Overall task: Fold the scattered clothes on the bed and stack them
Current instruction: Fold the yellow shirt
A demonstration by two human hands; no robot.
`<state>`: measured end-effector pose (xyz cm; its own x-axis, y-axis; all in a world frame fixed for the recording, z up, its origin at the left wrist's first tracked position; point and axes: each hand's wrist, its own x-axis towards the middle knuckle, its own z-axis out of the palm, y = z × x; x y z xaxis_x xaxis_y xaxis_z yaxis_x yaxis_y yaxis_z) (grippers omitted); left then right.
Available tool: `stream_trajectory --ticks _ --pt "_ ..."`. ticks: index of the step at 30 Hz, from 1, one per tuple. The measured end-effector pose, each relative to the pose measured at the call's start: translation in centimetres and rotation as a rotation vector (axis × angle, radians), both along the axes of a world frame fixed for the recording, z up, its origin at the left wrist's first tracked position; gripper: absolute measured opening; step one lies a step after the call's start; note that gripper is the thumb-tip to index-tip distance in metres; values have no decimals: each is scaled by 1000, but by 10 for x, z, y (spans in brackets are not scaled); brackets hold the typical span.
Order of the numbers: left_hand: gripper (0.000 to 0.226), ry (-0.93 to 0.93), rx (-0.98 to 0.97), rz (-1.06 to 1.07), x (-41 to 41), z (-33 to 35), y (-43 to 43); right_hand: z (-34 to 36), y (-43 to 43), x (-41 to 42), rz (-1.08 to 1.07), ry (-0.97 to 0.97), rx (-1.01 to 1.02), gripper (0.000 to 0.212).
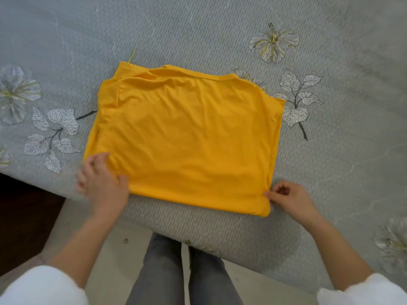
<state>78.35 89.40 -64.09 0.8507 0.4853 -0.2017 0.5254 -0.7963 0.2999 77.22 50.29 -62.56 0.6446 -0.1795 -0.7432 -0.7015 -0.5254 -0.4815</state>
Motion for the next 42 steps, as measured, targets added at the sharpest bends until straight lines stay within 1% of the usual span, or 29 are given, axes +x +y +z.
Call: stream_trajectory --ticks 4,6,7,8,10,14,16,18,19,20,21,22,23,24,25,26,28,30,33,35,38,40,41,42 --pt "48 -69 -218 -467 -22 -14 -108 3 -2 47 -299 -164 -51 5" --pt "43 -82 -367 -691 -34 -19 -168 -1 -2 72 -379 -199 -50 10" --pt "42 -64 -433 -757 -37 -20 -194 -5 -3 84 -388 -210 -49 14" --pt "41 -40 -457 -788 -38 -20 -218 -7 -3 96 -375 -216 -58 19" --pt "44 54 -395 -757 -35 -18 -253 -11 -3 114 -330 -214 -76 30" --pt "72 269 -209 -699 -29 -13 -291 -17 2 140 -273 -168 -79 57" --pt "71 285 -188 -667 -28 -11 -300 -20 7 150 -296 -168 -89 66" --pt "62 280 -210 -653 -25 -9 -301 -20 14 159 -363 -163 -71 65" --pt "57 291 -226 -662 -20 -2 -296 -18 18 163 -406 -155 -27 59" --pt "52 298 -245 -662 -16 0 -289 -16 20 166 -445 -152 32 47" --pt "45 306 -327 -640 -10 1 -280 -14 23 169 -479 -154 82 31" --pt "36 321 -456 -602 -7 -5 -269 -11 27 171 -517 -162 116 22" --pt "31 356 -645 -558 -2 -6 -255 -9 32 173 -550 -174 140 25" --pt "27 377 -839 -463 2 -8 -241 -6 38 174 -577 -184 156 27" --pt "23 379 -957 -343 8 -4 -223 -3 46 175 -594 -202 167 25" --pt "19 351 -1033 -221 13 0 -204 2 56 175 -604 -220 175 24" --pt "18 313 -1110 -19 21 9 -164 11 80 177 -578 -272 194 28" --pt "18 258 -1156 119 25 17 -123 18 110 185 -472 -335 195 36" --pt "35 143 -1151 236 27 25 -63 29 163 202 -254 -406 135 49" --pt "38 40 -1135 310 26 30 -30 35 202 212 -155 -428 126 50" --pt "38 -47 -1093 460 26 32 14 42 260 225 -53 -423 291 49" --pt "31 -105 -1054 586 25 31 42 42 291 229 -14 -364 435 60" --pt "29 -151 -1025 655 23 28 54 39 301 228 11 -349 456 65" --pt "28 -198 -975 712 21 24 64 36 305 226 39 -351 423 66"
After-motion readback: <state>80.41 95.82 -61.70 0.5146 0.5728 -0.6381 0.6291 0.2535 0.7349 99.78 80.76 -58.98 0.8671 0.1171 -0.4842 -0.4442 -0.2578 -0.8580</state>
